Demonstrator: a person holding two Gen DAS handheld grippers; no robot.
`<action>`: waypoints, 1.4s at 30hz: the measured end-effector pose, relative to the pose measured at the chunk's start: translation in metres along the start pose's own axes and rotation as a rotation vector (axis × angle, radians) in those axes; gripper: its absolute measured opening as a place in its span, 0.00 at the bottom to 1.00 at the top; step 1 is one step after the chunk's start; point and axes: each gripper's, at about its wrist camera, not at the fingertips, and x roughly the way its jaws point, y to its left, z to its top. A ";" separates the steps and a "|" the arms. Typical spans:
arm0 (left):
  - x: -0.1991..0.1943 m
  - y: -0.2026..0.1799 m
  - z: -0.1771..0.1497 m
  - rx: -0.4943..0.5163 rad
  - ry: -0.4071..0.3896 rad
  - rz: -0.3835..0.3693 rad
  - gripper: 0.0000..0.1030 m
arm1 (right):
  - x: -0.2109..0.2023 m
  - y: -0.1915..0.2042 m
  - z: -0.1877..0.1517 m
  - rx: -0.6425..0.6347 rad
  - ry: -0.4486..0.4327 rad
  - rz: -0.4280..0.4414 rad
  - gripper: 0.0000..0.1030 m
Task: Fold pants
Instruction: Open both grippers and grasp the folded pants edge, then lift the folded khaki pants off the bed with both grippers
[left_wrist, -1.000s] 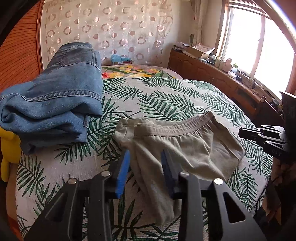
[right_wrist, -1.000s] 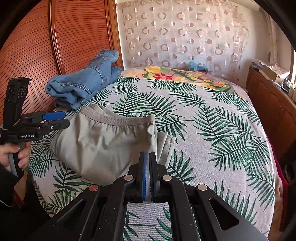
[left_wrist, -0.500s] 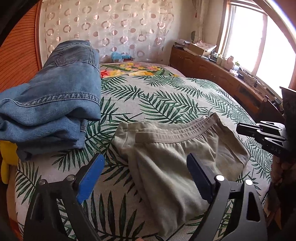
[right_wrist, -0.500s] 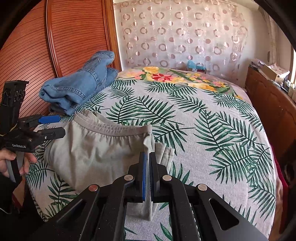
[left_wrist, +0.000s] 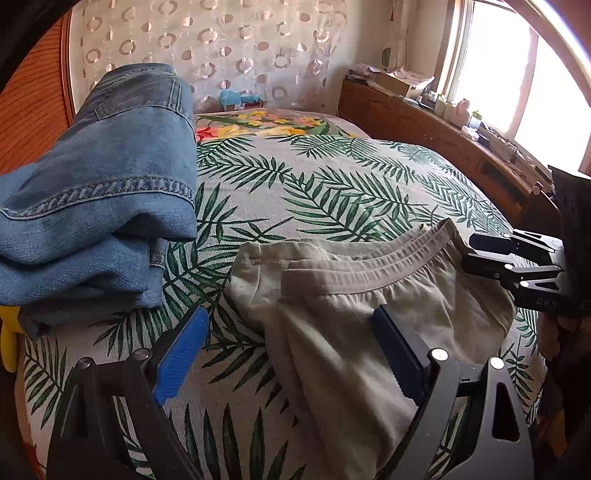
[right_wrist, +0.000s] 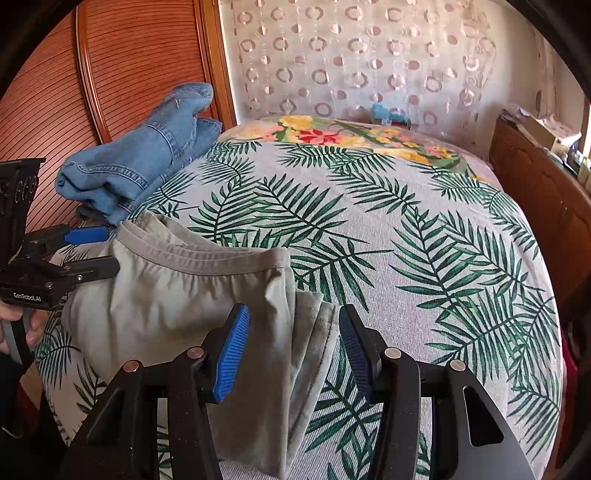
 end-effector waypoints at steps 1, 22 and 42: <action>0.001 0.001 0.001 -0.001 0.001 -0.004 0.88 | 0.003 0.000 0.001 0.000 0.005 -0.001 0.51; 0.017 0.003 0.006 0.014 0.018 -0.038 0.53 | 0.015 0.002 -0.002 -0.009 0.018 0.020 0.38; -0.022 -0.021 0.016 0.052 -0.114 -0.079 0.18 | -0.002 0.005 -0.005 -0.002 -0.046 0.093 0.11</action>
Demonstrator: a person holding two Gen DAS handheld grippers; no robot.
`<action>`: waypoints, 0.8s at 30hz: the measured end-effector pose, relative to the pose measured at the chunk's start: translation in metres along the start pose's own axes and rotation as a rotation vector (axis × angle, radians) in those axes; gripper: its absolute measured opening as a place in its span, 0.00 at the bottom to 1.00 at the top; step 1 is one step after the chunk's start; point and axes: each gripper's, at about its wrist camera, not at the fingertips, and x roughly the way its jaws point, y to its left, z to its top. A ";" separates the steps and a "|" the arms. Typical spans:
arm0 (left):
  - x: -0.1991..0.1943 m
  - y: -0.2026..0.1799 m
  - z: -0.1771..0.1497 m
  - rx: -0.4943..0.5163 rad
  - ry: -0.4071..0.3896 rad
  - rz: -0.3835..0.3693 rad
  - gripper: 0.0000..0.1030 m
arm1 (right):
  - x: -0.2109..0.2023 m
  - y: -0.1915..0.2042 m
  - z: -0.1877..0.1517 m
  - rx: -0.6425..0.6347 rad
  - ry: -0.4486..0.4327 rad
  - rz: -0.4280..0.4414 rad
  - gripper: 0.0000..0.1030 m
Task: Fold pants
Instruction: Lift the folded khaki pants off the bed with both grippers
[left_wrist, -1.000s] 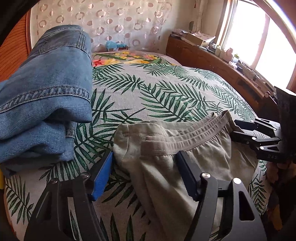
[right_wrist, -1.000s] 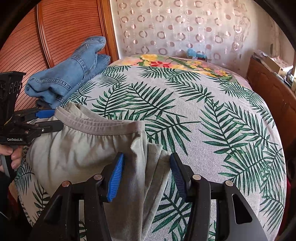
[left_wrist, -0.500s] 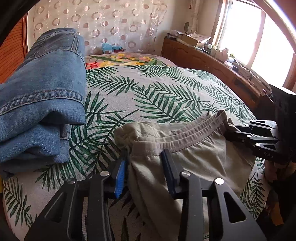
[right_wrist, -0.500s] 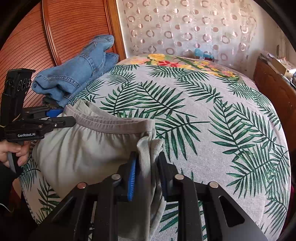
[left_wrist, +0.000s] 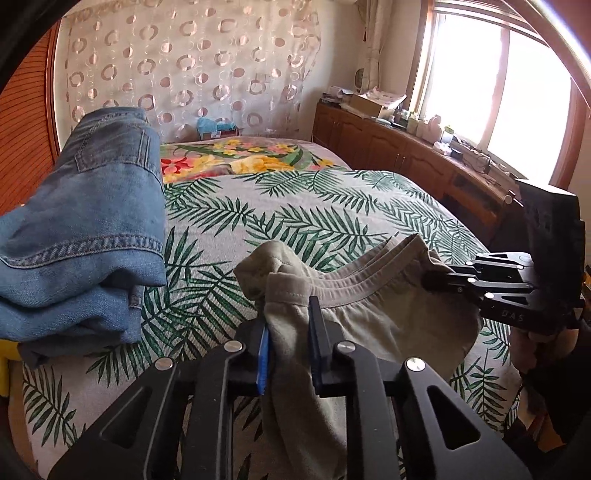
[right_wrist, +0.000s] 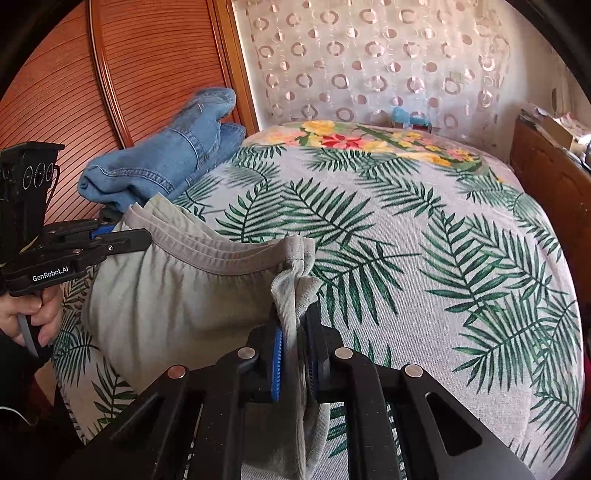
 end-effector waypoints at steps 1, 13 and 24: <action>-0.003 -0.002 0.002 0.005 -0.012 -0.001 0.18 | -0.004 0.002 0.000 -0.004 -0.011 -0.001 0.10; -0.032 -0.014 0.033 0.043 -0.134 0.005 0.17 | -0.048 0.018 0.021 -0.080 -0.130 -0.042 0.10; -0.045 -0.003 0.051 0.034 -0.192 0.042 0.17 | -0.065 0.026 0.048 -0.164 -0.205 -0.060 0.10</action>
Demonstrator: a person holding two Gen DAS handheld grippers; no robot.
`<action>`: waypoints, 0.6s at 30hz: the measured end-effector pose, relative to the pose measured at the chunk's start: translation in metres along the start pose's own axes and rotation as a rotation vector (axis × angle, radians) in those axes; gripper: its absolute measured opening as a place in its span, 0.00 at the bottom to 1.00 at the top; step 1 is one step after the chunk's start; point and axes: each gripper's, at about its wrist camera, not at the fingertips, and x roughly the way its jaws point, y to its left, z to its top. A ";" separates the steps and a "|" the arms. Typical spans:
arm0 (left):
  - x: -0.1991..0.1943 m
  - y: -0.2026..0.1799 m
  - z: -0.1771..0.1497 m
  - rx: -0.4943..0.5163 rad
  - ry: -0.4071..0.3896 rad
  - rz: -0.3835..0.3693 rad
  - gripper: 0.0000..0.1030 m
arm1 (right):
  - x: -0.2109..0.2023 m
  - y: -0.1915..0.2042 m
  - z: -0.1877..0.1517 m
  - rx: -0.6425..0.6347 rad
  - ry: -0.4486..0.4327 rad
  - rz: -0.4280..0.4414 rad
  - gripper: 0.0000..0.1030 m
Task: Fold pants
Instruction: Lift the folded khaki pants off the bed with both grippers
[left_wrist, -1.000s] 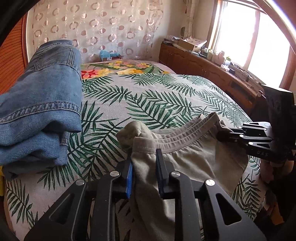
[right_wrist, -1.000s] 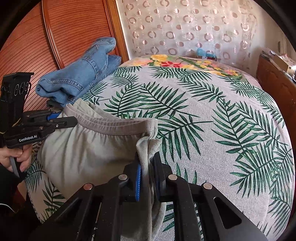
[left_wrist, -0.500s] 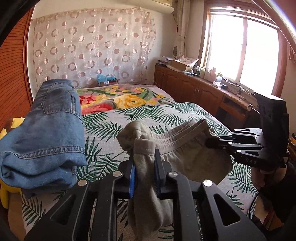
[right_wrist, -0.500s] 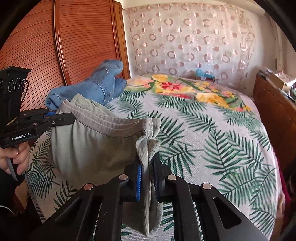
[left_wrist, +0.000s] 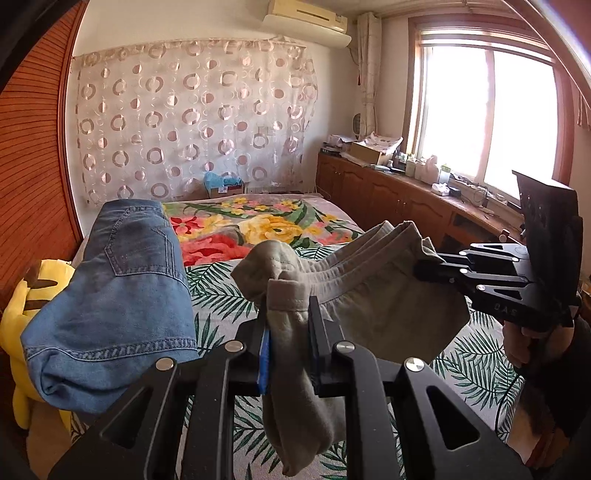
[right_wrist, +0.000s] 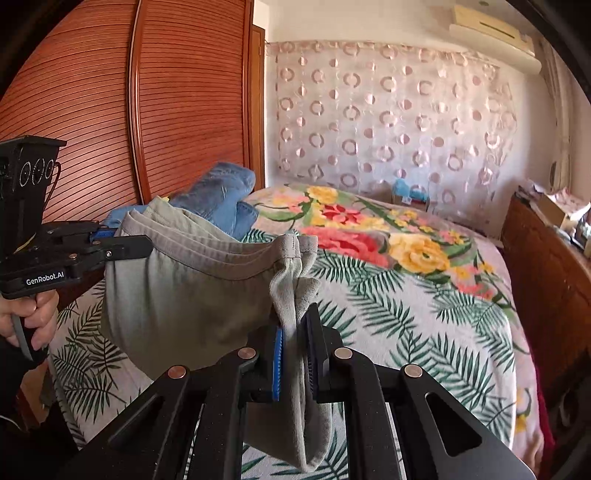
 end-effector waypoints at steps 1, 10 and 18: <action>0.000 0.002 0.002 -0.002 -0.003 0.004 0.17 | 0.001 0.000 0.003 -0.007 -0.004 -0.005 0.10; -0.005 0.016 0.014 -0.010 -0.042 0.051 0.17 | 0.017 -0.004 0.020 -0.048 -0.038 0.006 0.10; -0.007 0.031 0.027 -0.010 -0.065 0.099 0.17 | 0.036 -0.009 0.032 -0.098 -0.075 0.027 0.10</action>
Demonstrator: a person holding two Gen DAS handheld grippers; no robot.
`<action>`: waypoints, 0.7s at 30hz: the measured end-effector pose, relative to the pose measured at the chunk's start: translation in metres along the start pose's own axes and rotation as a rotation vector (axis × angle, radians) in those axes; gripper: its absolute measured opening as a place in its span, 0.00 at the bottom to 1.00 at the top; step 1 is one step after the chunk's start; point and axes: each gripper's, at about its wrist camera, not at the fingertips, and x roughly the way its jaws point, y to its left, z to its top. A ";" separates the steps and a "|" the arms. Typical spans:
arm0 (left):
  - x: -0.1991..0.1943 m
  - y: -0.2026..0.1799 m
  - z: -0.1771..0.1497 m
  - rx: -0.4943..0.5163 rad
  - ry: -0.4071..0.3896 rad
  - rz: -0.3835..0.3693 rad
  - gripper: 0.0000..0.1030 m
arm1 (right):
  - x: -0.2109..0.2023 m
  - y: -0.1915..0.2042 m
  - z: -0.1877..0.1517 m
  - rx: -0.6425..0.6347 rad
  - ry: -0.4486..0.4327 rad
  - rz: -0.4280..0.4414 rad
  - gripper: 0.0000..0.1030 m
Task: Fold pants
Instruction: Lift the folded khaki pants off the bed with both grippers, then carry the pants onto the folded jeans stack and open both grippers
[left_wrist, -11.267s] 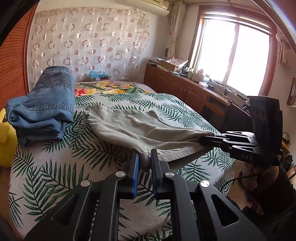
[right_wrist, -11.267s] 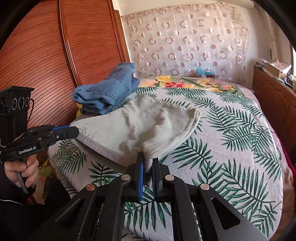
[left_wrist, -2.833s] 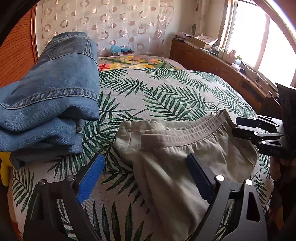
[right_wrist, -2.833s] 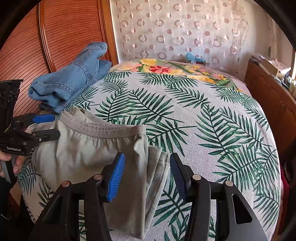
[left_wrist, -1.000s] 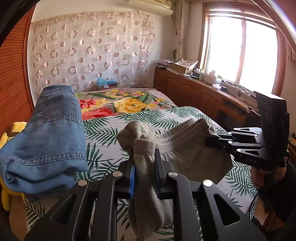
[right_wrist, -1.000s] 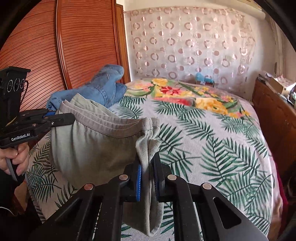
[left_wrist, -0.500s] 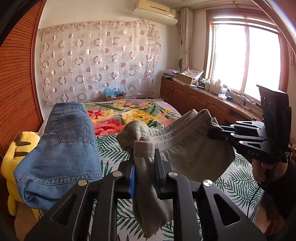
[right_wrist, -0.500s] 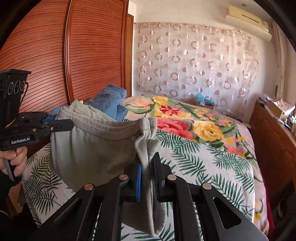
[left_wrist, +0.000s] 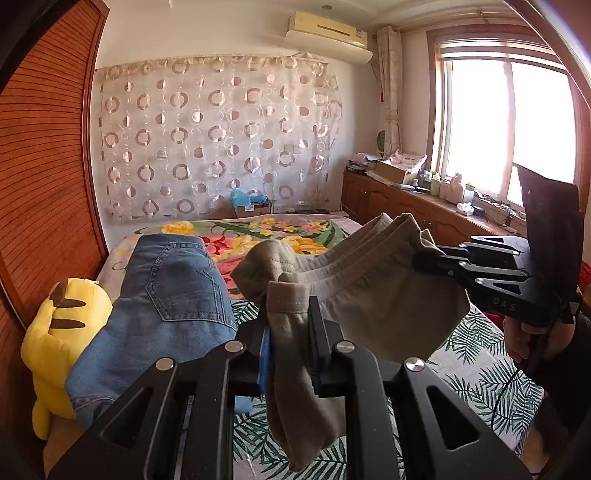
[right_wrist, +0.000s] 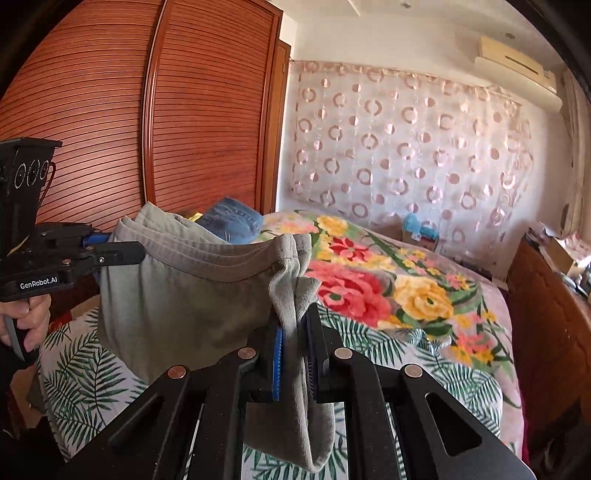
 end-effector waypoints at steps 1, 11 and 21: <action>0.000 0.003 0.002 0.001 -0.003 0.008 0.17 | 0.004 -0.001 0.001 -0.005 -0.003 0.004 0.10; 0.004 0.034 0.013 -0.019 -0.022 0.081 0.17 | 0.043 -0.016 0.014 -0.065 -0.045 0.054 0.10; 0.004 0.062 0.009 -0.062 -0.035 0.138 0.17 | 0.086 -0.029 0.022 -0.101 -0.070 0.104 0.10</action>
